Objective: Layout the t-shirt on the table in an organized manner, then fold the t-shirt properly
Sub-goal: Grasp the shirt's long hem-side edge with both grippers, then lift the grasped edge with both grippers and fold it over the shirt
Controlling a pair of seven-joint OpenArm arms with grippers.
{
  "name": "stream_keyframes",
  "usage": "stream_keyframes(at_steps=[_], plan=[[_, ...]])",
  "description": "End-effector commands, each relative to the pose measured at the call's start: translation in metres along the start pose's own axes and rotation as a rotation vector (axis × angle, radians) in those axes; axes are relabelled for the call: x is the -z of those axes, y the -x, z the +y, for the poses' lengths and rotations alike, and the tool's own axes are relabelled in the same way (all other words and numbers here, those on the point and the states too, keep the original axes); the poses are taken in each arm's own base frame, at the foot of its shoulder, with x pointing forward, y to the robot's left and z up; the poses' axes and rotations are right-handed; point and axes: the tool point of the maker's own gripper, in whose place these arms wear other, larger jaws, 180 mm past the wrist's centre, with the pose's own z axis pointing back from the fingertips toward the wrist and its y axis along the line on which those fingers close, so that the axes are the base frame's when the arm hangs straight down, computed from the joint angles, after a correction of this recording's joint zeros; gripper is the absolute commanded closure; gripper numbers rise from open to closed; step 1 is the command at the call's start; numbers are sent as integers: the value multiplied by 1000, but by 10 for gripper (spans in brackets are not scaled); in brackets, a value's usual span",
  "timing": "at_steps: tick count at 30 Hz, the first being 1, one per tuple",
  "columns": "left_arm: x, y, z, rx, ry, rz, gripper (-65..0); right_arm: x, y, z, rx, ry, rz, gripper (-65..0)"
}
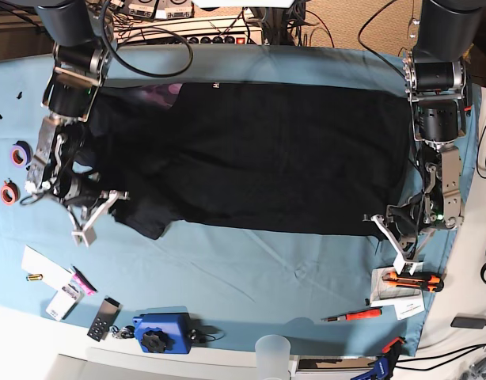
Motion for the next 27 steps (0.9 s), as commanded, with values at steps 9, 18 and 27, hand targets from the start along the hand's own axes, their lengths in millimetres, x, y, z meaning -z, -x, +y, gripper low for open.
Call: stream_keyframes(at_steps=[9,18,27], plan=[[-26,-28,13,-6,-74,2,0,-17,-55,9,-30,-54,-142,0],[-37,-15,8,-43,-17,101,0,-53,-80,17,-16,-137,-256,0],[-70,-37,-8,-47,157,29,0,-121,-90,15,-49,-161,-411,0]])
